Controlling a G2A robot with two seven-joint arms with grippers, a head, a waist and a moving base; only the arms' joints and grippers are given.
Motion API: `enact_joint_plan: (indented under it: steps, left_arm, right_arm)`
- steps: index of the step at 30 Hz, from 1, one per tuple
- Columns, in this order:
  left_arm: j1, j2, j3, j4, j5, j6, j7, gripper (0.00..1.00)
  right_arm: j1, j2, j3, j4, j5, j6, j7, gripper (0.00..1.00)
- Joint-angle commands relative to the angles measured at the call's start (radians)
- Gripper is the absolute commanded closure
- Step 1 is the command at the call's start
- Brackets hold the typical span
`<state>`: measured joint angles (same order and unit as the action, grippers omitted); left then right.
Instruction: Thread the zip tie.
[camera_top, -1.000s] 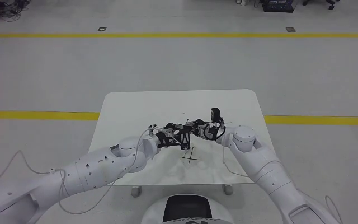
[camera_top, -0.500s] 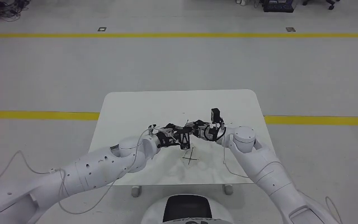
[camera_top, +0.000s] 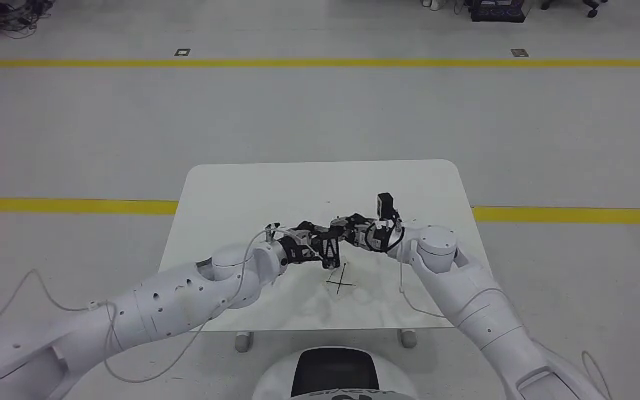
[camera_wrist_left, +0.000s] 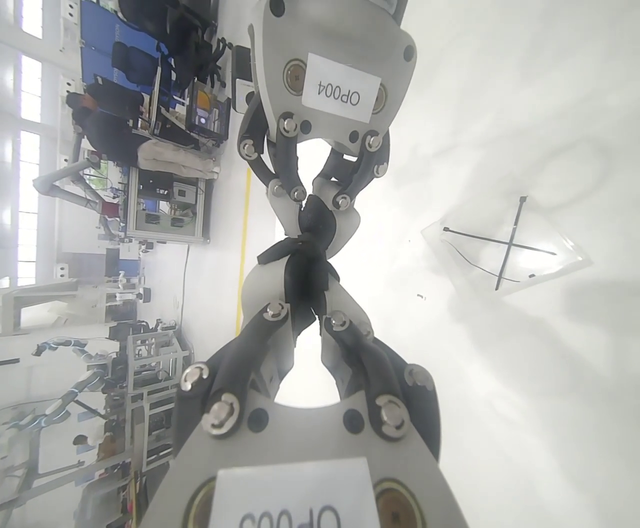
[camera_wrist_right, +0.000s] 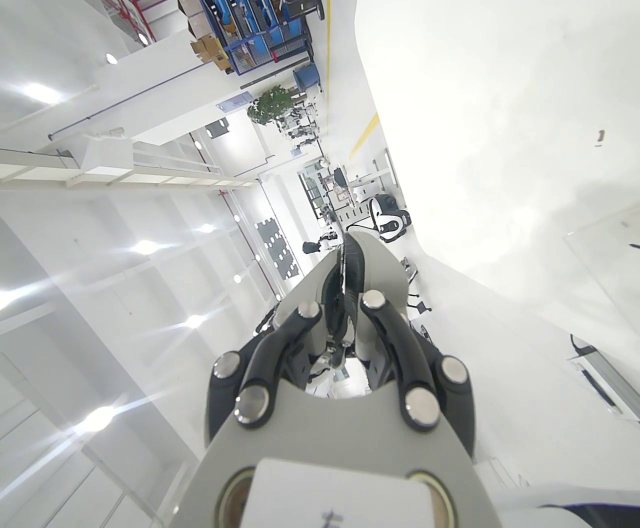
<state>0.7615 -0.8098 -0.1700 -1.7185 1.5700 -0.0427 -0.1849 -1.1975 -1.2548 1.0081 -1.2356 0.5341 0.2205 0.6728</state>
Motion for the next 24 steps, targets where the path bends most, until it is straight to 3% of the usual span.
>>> enact_joint_plan:
  steps: [1,4,12,14,20,24]
  left_arm:
    - [0.004,0.008,0.000,0.003,0.000,0.003,0.033,1.00]
    - [0.018,0.023,-0.027,0.013,-0.057,-0.024,0.107,1.00]
    - [0.043,0.068,-0.123,0.057,-0.236,-0.168,0.240,1.00]
    - [0.049,0.072,-0.144,0.059,-0.223,-0.134,0.251,1.00]
    - [0.049,0.072,-0.144,0.059,-0.223,-0.134,0.251,1.00]
    - [0.058,0.066,-0.180,0.081,-0.371,-0.169,0.254,1.00]
  right_arm:
    - [-0.006,0.003,0.003,-0.006,-0.019,-0.025,0.009,0.00]
    - [-0.021,0.009,0.018,-0.016,-0.037,-0.056,0.019,0.00]
    - [-0.075,0.025,0.065,-0.060,-0.065,-0.117,0.026,0.00]
    - [-0.084,0.026,0.076,-0.070,-0.039,-0.121,0.023,0.00]
    - [-0.084,0.026,0.076,-0.070,-0.039,-0.121,0.023,0.00]
    - [-0.092,0.028,0.089,-0.073,-0.037,-0.152,0.022,0.00]
